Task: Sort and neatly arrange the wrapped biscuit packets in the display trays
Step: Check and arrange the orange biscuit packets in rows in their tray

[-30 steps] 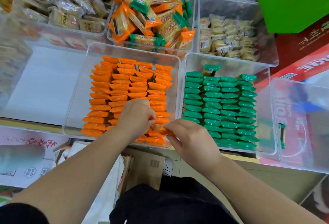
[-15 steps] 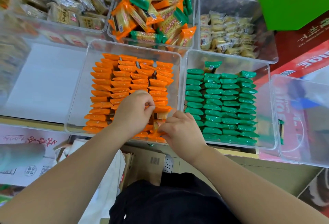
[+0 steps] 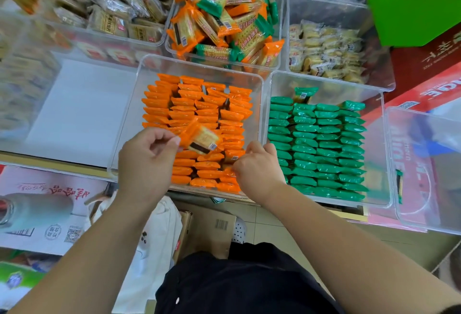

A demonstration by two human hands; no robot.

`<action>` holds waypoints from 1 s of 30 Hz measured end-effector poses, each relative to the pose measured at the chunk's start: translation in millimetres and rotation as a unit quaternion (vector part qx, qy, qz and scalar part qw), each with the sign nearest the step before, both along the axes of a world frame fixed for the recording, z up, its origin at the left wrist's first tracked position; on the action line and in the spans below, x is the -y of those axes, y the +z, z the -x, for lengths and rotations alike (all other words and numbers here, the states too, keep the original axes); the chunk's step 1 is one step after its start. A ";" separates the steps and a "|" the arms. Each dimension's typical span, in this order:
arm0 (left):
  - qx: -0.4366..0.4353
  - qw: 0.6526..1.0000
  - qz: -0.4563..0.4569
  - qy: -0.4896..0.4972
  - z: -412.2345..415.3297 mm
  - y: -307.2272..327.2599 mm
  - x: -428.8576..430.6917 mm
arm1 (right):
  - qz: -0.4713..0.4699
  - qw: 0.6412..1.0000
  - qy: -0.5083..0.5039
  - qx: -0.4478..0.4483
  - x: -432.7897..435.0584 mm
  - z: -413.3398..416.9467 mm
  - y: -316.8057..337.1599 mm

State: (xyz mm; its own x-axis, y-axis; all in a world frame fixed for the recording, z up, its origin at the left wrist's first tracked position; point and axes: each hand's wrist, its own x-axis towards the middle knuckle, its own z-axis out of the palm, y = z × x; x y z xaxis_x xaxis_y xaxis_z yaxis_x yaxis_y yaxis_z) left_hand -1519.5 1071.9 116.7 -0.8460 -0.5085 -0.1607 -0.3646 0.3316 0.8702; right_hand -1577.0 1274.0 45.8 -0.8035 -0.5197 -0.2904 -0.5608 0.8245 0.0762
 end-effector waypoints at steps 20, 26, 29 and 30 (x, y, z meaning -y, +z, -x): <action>0.036 0.965 -0.259 0.003 -81.6 58.9 -53.0 | 0.560 0.720 -0.293 0.286 -63.0 -67.7 112.7; 0.006 0.987 -0.155 -0.038 -75.6 80.5 -70.5 | 0.627 0.638 -0.345 0.284 -83.3 -74.2 128.3; -0.001 0.981 -0.190 -0.033 -72.7 87.2 -76.1 | 0.646 0.596 -0.351 0.323 -95.7 -75.1 131.5; 0.002 0.975 -0.219 -0.034 -72.2 88.0 -76.1 | 0.646 0.590 -0.350 0.334 -99.8 -74.8 131.8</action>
State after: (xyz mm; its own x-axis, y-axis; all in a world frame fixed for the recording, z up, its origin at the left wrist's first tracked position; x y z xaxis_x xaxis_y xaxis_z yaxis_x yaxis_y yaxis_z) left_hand -1447.3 1148.0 204.7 -0.8747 -0.3324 -0.3526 -0.3574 -0.0489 0.9327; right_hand -1502.1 1373.8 177.6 -0.8833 -0.2617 -0.3889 0.4029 0.0001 -0.9152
